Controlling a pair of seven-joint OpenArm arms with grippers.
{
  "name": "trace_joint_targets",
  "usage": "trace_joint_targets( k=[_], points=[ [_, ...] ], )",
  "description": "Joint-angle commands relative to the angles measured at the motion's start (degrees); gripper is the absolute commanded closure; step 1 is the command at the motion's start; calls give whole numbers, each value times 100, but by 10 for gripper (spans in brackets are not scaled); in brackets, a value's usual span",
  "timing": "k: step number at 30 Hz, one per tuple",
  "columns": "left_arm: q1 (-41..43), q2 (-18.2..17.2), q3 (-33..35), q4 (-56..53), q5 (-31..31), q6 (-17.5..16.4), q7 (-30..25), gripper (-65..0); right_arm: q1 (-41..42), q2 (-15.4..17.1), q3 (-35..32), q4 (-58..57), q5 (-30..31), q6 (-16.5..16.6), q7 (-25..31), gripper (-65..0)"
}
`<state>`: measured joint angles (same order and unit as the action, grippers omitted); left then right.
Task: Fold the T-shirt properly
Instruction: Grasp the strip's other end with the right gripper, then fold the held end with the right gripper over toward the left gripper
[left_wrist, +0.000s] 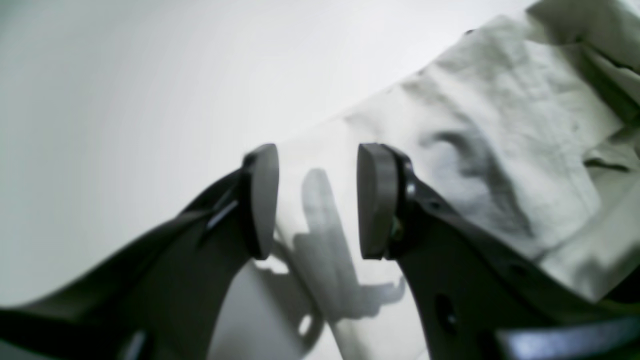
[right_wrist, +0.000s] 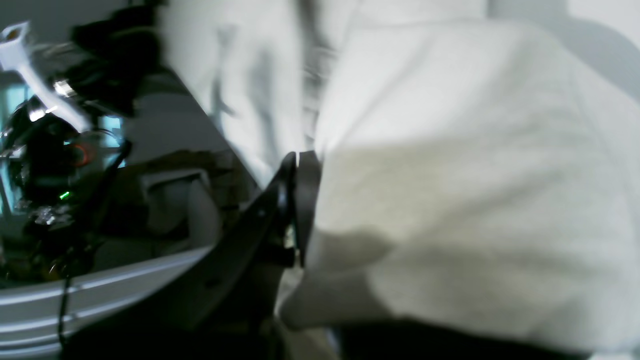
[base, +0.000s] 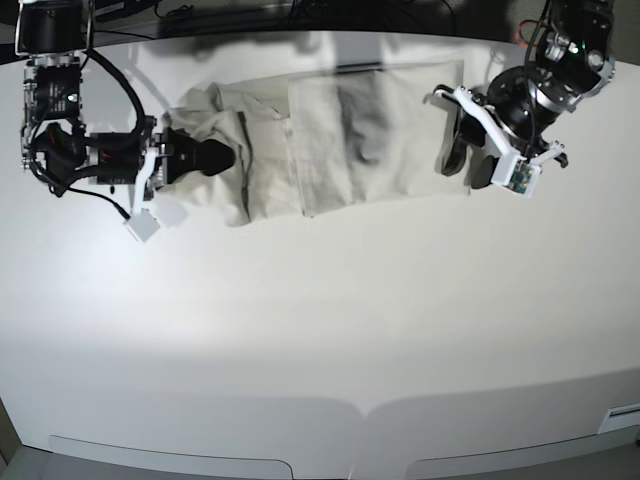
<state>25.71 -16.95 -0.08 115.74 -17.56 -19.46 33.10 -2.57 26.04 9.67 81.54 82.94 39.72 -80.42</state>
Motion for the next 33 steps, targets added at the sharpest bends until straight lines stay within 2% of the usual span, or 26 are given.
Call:
trace_joint_targets(
  k=[1, 5, 11, 17, 19, 23, 27, 33],
  points=[
    [-13, -22, -33, 103, -39, 17, -144, -254, 76, -13, 44, 243, 206, 28, 42, 0],
    [-15, -24, -33, 103, -42, 15, -146, -254, 79, -673, 44, 791, 177, 28, 42, 0],
    [-15, -59, -35, 103, -11, 15, -144, -254, 83, -1646, 44, 1060, -221, 28, 42, 0],
    [2, -706, -37, 103, 61, 22, -140, -254, 81, -2562, -42, 1060, -704, 28, 42, 0],
    [2, -922, -48, 103, 31, 63, -142, -254, 81, -2758, -249, 1060, -914, 28, 42, 0],
    [4, -1300, -365, 103, -579, 101, -142, -254, 81, -3163, -876, 1060, -1460, 28, 42, 0],
    [92, -1388, -973, 103, -1051, 48, -149, -254, 79, -3504, -1325, 1060, -2275, 24, 282, 0],
    [348, -1386, -1871, 103, -1867, -492, -146, -254, 76, -3504, -1980, 1060, -3206, -229, 955, 0]
  ],
)
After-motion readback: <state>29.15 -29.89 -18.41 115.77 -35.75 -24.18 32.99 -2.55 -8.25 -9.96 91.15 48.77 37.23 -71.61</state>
